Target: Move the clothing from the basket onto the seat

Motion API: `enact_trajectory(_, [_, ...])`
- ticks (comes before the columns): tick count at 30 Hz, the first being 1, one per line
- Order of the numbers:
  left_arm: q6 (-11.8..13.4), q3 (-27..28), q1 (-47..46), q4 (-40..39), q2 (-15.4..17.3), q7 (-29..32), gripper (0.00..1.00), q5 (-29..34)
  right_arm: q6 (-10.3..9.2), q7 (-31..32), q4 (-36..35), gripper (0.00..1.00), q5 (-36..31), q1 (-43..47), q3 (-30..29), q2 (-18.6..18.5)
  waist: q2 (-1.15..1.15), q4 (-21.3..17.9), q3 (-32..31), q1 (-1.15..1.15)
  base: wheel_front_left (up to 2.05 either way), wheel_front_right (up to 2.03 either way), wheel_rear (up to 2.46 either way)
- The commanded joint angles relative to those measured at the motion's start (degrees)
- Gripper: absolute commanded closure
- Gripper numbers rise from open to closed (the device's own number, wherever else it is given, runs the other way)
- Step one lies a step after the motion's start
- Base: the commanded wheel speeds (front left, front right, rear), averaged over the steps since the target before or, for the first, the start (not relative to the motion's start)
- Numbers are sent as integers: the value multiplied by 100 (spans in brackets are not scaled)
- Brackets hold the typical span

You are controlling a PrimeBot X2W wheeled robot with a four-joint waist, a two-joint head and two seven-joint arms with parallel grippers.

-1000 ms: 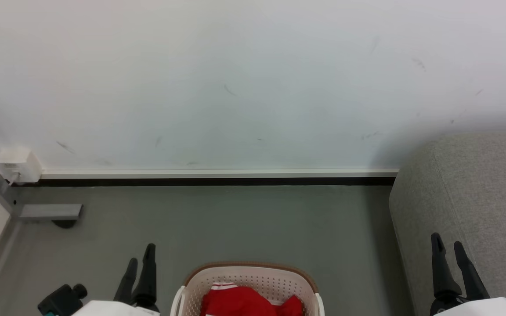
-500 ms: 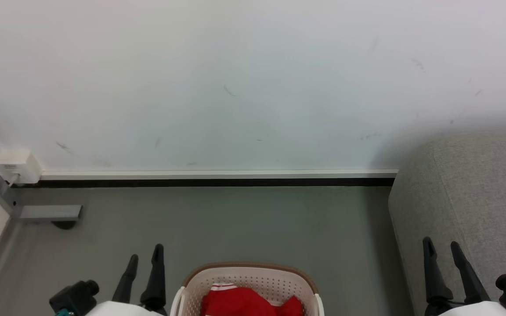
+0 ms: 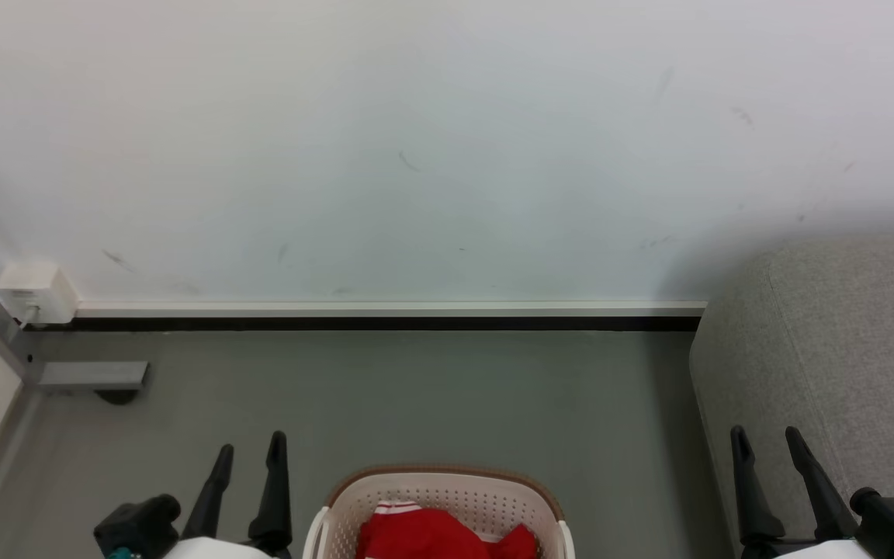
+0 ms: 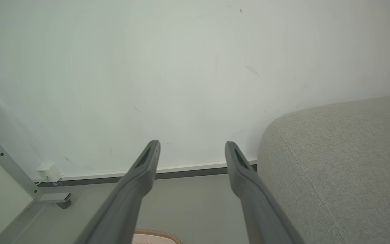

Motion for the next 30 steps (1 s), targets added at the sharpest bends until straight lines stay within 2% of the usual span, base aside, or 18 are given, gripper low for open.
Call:
enact_trajectory(1, [20,12,23,-54,42,-60,0,132,-8,-61,-31,0,-95,11,17,-63,0,4,2,0,0,0,0])
enact_trajectory(30, [8,170,144,-43,50,-416,0,1725,-10,-415,282,0,-939,109,-257,-73,0,19,48,0,0,0,0])
